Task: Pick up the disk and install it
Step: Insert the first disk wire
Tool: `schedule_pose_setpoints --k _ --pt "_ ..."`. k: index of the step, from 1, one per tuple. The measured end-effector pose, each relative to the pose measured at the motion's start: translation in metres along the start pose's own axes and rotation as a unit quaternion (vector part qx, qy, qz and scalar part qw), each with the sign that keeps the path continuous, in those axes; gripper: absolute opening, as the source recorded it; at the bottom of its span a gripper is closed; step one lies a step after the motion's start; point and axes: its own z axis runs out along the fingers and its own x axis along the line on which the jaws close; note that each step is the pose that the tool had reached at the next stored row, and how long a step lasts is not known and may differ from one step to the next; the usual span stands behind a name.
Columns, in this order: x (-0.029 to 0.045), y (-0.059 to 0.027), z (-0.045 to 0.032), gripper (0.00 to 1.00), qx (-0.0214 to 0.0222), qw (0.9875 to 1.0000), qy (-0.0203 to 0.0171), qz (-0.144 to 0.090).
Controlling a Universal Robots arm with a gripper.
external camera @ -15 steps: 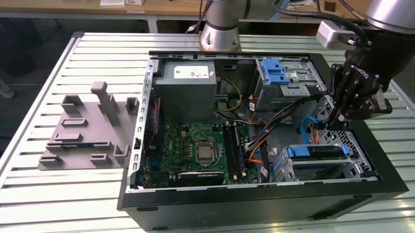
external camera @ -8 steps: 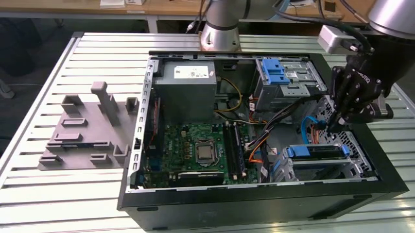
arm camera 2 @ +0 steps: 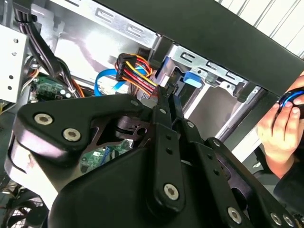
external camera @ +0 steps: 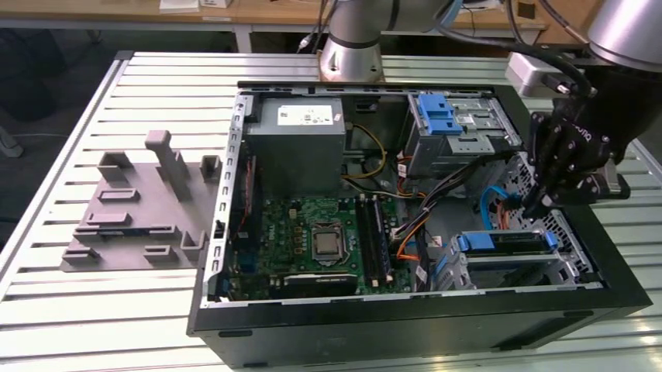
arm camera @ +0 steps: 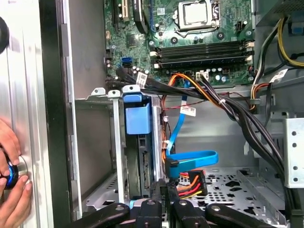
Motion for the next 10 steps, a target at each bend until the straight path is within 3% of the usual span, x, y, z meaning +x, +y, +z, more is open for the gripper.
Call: schedule_pose_setpoints --k 4,10 --pt "0.0039 0.0018 0.0015 0.16 0.0052 1.0 -0.0027 -0.001" --pt "0.0091 0.0062 0.0039 0.16 0.0098 0.9999 -0.0109 -0.001"
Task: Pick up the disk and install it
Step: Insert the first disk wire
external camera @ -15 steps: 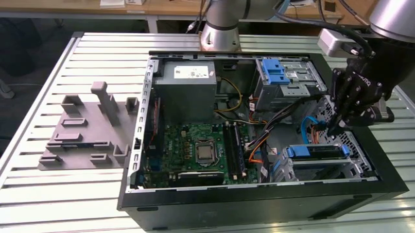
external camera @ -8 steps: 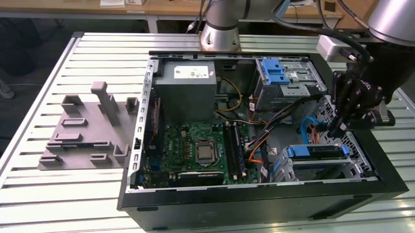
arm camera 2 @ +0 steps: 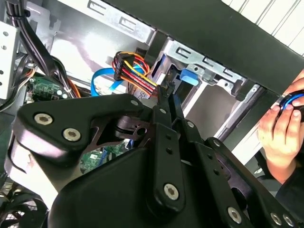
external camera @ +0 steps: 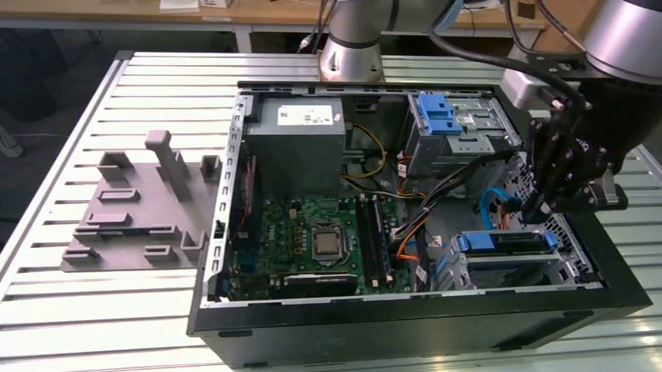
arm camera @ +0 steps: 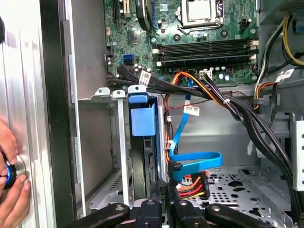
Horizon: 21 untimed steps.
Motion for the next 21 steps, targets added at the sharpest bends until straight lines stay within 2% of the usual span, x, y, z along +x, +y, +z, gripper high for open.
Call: schedule_pose_setpoints --k 4,10,13,16,21 --pt "0.0044 0.0031 0.0015 0.16 0.0039 1.0 -0.0026 0.0" --pt "0.0118 0.0028 0.0038 0.16 0.0044 1.0 -0.0036 -0.001" --pt "0.013 0.0041 0.0042 0.16 0.0052 1.0 -0.0051 -0.001" --pt "0.0133 0.006 0.0051 0.16 0.0066 0.9999 -0.0084 -0.001" --pt "0.0152 0.0063 0.008 0.16 0.0073 0.9999 -0.0096 -0.002"
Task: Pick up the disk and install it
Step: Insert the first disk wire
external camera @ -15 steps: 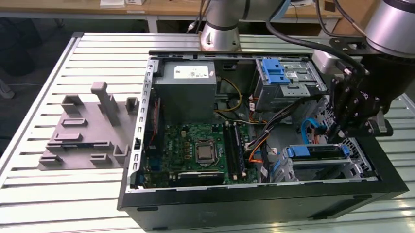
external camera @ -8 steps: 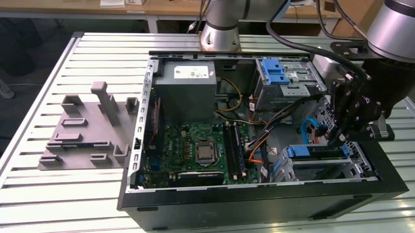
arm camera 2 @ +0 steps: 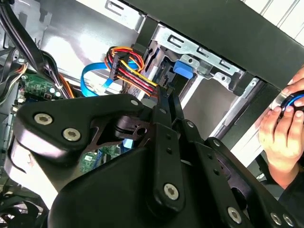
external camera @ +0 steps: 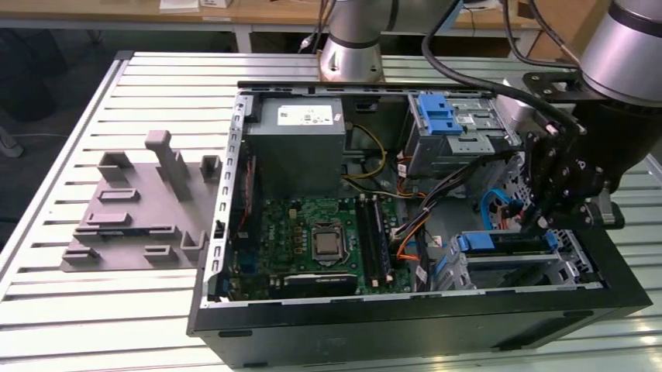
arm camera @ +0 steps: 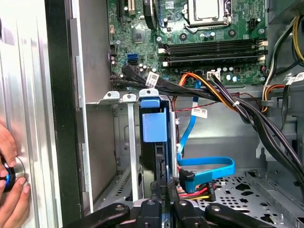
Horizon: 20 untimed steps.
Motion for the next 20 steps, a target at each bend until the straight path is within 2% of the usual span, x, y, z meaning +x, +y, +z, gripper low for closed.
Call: schedule_pose_setpoints --k 7,16,19,20 --pt "0.001 0.0008 0.0016 0.16 0.0047 0.9997 -0.002 -0.023" --pt "0.0007 0.0011 0.0049 0.16 0.005 0.9997 -0.0028 -0.025" --pt "0.0006 0.0012 0.0055 0.16 0.0049 0.9997 -0.0044 -0.025" --pt "0.0005 0.0012 0.0058 0.16 0.0048 0.9997 -0.0067 -0.025"
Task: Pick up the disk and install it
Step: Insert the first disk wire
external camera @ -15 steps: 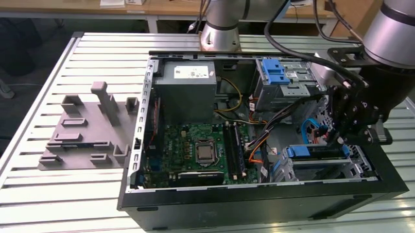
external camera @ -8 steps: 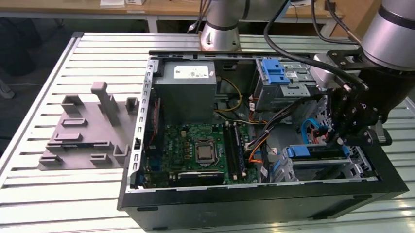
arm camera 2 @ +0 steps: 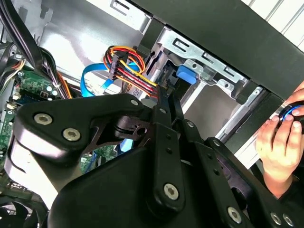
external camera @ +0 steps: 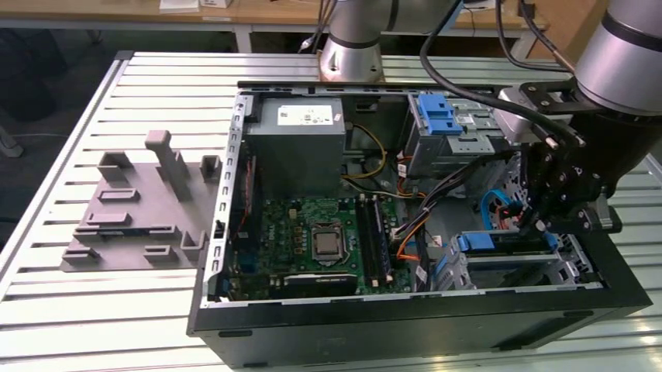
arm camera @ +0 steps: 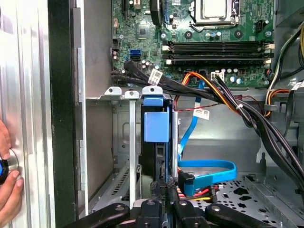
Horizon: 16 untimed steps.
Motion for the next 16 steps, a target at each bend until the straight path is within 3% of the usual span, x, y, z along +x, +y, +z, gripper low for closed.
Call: schedule_pose_setpoints --k 16 --pt "-0.0001 0.0017 0.0025 0.16 0.0 1.0 -0.0012 0.0"
